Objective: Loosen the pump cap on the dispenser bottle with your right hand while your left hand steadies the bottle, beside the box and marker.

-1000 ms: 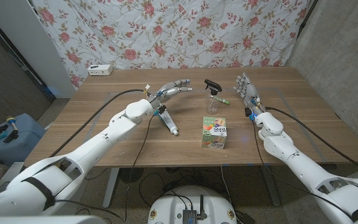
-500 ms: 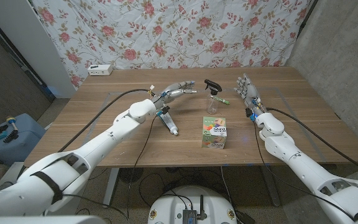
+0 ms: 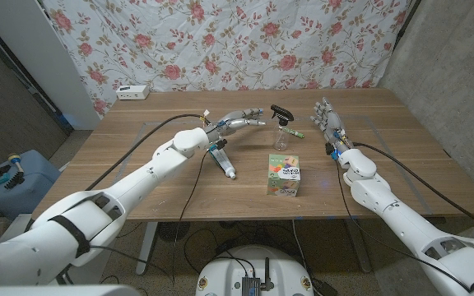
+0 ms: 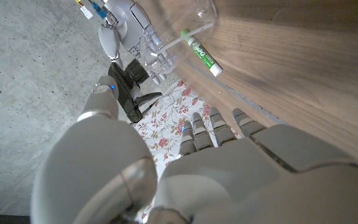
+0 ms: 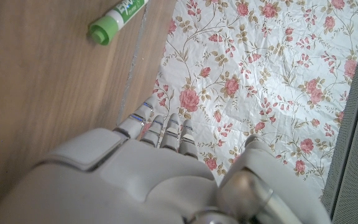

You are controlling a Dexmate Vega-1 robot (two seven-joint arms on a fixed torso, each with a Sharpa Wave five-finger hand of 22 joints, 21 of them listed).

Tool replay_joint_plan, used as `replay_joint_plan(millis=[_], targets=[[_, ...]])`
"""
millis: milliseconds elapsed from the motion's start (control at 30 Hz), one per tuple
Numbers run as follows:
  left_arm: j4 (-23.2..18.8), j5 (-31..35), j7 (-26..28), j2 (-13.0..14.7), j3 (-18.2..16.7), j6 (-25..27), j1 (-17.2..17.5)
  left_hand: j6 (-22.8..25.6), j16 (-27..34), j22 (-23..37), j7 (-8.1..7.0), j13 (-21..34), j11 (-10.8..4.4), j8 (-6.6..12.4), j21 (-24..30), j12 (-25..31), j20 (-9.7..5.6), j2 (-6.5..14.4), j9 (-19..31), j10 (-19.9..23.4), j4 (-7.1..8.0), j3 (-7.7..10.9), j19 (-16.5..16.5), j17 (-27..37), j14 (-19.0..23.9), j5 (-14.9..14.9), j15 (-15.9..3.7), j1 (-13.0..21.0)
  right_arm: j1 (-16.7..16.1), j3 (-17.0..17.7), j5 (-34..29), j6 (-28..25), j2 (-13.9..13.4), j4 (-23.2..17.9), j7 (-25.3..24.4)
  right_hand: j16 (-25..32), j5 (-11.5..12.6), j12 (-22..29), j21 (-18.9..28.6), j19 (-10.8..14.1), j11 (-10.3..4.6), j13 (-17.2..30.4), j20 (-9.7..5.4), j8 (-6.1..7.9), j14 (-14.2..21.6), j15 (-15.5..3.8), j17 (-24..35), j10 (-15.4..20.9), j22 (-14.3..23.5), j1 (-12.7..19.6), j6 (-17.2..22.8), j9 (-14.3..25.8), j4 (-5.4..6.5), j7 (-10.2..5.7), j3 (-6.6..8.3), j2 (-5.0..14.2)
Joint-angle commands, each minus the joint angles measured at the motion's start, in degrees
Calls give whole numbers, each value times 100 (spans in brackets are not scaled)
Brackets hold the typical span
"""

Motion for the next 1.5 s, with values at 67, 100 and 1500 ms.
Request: replay_joint_plan(millis=[67,100,1500], targets=[[468,149,-376,-167,178,-182,-311,-70,-7,2,19,8,30,-6,8,-34,37,12,10,-57,-4,-57,-81,6,-47,57,-77,73,-49,5,-39,-14,-8,-98,-103,14,40,27,20,-22,3,5,-371,18,-60,-83,-4,-41,25,8,-12,10,-9,0,-26,-36],[498,167,-387,-179,192,-196,-330,-72,-5,2,18,8,34,-2,5,-35,35,13,10,-65,-5,-69,-102,6,-49,65,-79,82,-52,6,-39,-9,-5,-99,-108,14,40,27,21,-20,7,5,-369,18,-61,-84,-4,-41,25,7,-11,10,-10,-1,-27,-37],[1629,654,-200,-814,562,-808,-726,274,68,2,1,5,-54,145,78,77,-44,122,17,178,-27,-379,-204,2,202,350,-207,738,-399,121,60,92,-147,-399,-90,23,55,32,28,-35,-18,6,-342,25,-54,-81,-5,-49,26,4,-32,11,-23,-2,-42,-37]])
